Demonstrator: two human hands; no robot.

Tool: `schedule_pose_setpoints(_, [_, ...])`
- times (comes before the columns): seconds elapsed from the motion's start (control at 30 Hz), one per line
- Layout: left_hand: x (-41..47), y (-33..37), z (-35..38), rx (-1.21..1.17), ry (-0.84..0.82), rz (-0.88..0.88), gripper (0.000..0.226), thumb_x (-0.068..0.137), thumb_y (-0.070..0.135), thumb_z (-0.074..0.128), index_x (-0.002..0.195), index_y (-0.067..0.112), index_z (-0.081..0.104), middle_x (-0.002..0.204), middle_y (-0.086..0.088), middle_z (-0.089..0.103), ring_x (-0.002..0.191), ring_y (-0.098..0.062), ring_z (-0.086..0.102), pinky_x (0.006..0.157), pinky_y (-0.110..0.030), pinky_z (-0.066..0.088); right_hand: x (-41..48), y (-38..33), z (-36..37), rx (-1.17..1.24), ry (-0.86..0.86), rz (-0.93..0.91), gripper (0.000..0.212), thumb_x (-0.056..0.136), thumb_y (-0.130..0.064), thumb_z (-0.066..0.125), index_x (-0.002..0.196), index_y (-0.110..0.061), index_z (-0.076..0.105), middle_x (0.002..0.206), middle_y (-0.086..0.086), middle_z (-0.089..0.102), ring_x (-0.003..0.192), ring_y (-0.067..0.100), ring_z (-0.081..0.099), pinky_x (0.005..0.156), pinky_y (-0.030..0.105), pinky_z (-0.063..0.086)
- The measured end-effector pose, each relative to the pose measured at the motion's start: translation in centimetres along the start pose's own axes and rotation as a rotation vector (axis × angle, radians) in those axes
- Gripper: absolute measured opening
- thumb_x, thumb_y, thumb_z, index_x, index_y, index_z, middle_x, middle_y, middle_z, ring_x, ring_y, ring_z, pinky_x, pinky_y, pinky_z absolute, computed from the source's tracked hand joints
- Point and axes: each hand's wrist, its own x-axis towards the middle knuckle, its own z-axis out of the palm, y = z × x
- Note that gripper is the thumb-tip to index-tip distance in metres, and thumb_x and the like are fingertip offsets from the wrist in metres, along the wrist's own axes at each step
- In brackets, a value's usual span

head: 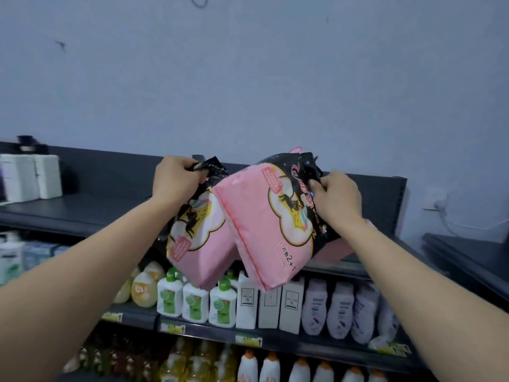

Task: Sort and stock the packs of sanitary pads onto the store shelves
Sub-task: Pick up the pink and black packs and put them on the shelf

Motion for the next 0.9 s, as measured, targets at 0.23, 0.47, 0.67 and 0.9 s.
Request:
schedule_pose_setpoints(0.23, [6.0,-6.6,-3.1,0.079,0.111,-0.045,0.017,0.085,0.013,0.069,0.07,0.004,0.069,0.065,-0.01,0.064,0.054,-0.016,0.049,0.056,-0.026,0.037,4.7,-5.3,9.7,0.082,-0.073,-0.098,0.041,0.099,-0.032,0.049,0.067,-0.007,0.053,0.081,0.002,0.046,0.079,0.022,0.045,0.068,0.03,0.03])
schedule_pose_setpoints(0.47, [15.1,-15.0,-6.7,0.144,0.227,-0.099,0.013,0.082,0.012,0.07,0.071,0.005,0.071,0.065,-0.013,0.066,0.057,-0.019,0.053,0.054,-0.029,0.04,11.6,-12.1,22.4,0.244,-0.175,-0.157,0.049,0.098,-0.032,0.052,0.053,-0.016,0.039,0.064,-0.003,0.043,0.063,0.022,0.044,0.049,0.027,0.021])
schedule_pose_setpoints(0.67, [20.1,-19.4,-9.3,0.152,0.289,-0.157,0.018,0.083,0.008,0.07,0.076,-0.007,0.068,0.06,-0.013,0.057,0.052,-0.018,0.047,0.055,-0.029,0.037,15.4,-16.9,29.8,0.316,-0.288,-0.164,0.05,0.099,-0.031,0.051,0.052,-0.018,0.042,0.063,-0.004,0.045,0.056,0.01,0.041,0.048,0.027,0.023])
schedule_pose_setpoints(0.9, [25.6,-26.4,-13.2,0.153,0.359,-0.211,0.02,0.085,0.006,0.067,0.085,-0.014,0.067,0.068,-0.019,0.061,0.055,-0.018,0.051,0.051,-0.026,0.037,17.8,-22.9,39.5,0.39,-0.415,-0.147,0.051,0.099,-0.031,0.052,0.05,-0.017,0.045,0.053,-0.002,0.048,0.051,0.013,0.045,0.047,0.026,0.025])
